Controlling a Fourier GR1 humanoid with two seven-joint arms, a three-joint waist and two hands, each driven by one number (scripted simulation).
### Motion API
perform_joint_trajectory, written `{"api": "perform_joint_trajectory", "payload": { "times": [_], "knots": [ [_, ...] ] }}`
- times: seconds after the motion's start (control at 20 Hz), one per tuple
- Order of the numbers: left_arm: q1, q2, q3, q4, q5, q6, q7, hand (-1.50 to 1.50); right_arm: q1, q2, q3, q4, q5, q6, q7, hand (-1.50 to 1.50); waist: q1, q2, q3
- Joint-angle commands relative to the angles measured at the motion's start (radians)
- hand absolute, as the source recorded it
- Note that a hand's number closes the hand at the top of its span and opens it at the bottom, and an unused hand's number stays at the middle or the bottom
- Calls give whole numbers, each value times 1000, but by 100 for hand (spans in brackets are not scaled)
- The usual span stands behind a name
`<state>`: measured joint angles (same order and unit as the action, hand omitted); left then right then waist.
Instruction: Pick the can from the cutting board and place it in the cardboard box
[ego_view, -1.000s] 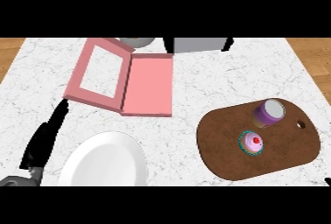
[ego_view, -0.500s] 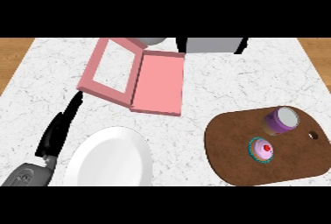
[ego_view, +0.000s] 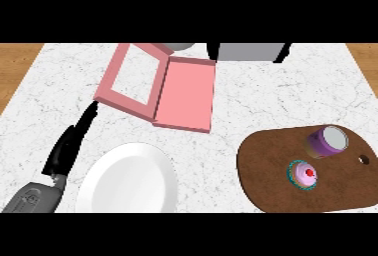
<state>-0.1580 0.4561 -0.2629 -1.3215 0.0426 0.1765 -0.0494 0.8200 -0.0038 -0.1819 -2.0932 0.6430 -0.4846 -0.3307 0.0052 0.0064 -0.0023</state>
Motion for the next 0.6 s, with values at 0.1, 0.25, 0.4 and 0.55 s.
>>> {"api": "perform_joint_trajectory", "payload": {
  "times": [0.1,0.25,0.4,0.55],
  "knots": [
    [-54,-12,18,38,-22,-27,19,0,-130,4,74,-52,289,84,365,-150,3,-1,1],
    [9,-36,28,0,-40,-11,7,0,-216,4,94,-35,335,137,441,-150,0,-5,2],
    [10,-51,32,0,-53,-26,22,0,-273,4,109,-31,373,216,531,-150,-3,-6,2],
    [3,-36,89,76,-45,-68,-63,0,-413,-34,22,100,298,242,503,-150,-2,-5,2]
  ]
}}
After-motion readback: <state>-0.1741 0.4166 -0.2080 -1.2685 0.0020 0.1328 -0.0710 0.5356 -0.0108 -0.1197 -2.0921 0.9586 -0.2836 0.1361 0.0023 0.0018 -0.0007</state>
